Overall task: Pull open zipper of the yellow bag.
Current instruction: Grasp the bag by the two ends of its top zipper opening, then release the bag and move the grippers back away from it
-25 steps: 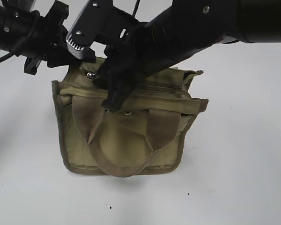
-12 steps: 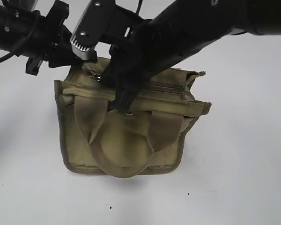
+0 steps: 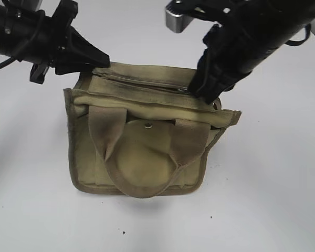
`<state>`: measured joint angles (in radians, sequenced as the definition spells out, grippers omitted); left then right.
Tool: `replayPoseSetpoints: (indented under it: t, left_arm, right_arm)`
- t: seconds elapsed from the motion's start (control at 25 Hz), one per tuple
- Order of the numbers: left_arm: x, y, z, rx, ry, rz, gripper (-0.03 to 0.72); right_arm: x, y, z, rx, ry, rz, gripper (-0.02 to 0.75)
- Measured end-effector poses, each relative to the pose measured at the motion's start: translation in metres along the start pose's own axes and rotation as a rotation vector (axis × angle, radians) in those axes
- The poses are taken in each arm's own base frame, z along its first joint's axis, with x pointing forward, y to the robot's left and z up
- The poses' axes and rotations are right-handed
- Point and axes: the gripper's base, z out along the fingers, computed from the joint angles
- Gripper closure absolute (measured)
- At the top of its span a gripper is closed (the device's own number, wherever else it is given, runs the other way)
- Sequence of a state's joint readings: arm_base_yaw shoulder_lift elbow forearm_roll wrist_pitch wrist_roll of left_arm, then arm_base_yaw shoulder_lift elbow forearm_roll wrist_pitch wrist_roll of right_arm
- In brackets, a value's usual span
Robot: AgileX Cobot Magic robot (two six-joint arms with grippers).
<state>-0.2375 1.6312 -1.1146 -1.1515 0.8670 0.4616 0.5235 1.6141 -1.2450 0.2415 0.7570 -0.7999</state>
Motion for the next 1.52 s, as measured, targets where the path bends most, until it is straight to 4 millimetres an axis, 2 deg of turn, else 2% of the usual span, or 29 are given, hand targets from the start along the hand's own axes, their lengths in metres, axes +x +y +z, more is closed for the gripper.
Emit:
replayPoseSetpoints:
  t: [0.32, 0.48, 0.56, 0.64, 0.72, 0.84, 0.88, 0.96, 1.04, 1.24, 1.36, 1.52]
  left_arm:
    - [0.0, 0.0, 0.0, -0.002, 0.001, 0.002, 0.659]
    - [0.0, 0.0, 0.0, -0.003, 0.001, 0.003, 0.659]
    - [0.0, 0.0, 0.0, -0.005, 0.001, 0.004, 0.659]
    - [0.0, 0.001, 0.0, -0.007, 0.004, 0.007, 0.653]
    - [0.001, 0.0, -0.001, -0.013, 0.004, 0.018, 0.611]
    - [0.004, -0.005, -0.01, -0.035, 0.004, 0.074, 0.452]
    - [0.006, -0.009, -0.014, -0.04, 0.01, 0.101, 0.385]
    - [0.009, -0.016, -0.025, -0.067, -0.004, 0.164, 0.279]
    - [0.014, -0.026, -0.041, -0.102, -0.029, 0.25, 0.232]
    - [0.036, -0.054, -0.091, -0.217, -0.102, 0.446, 0.207]
    - [0.059, -0.067, -0.127, -0.318, -0.138, 0.499, 0.205]
    - [0.094, -0.066, -0.164, -0.478, -0.206, 0.481, 0.204]
  right_arm:
    - [0.048, -0.03, -0.019, -0.05, 0.185, 0.311, 0.736]
    - [0.051, -0.03, -0.02, -0.068, 0.196, 0.388, 0.736]
    - [0.05, -0.029, -0.021, -0.08, 0.191, 0.44, 0.706]
    - [0.049, -0.027, -0.025, -0.084, 0.183, 0.492, 0.613]
    - [0.048, -0.024, -0.034, -0.084, 0.178, 0.526, 0.441]
    - [0.046, -0.018, -0.054, -0.074, 0.157, 0.562, 0.181]
    - [0.045, -0.014, -0.062, -0.075, 0.153, 0.571, 0.142]
    - [0.046, -0.006, -0.08, -0.077, 0.149, 0.593, 0.132]
    - [0.047, 0.002, -0.096, -0.079, 0.145, 0.617, 0.145]
    - [0.048, 0.019, -0.143, -0.011, 0.037, 0.63, 0.155]
    - [0.053, 0.03, -0.171, 0.064, -0.023, 0.618, 0.155]
    - [0.071, 0.051, -0.196, 0.139, -0.07, 0.623, 0.155]
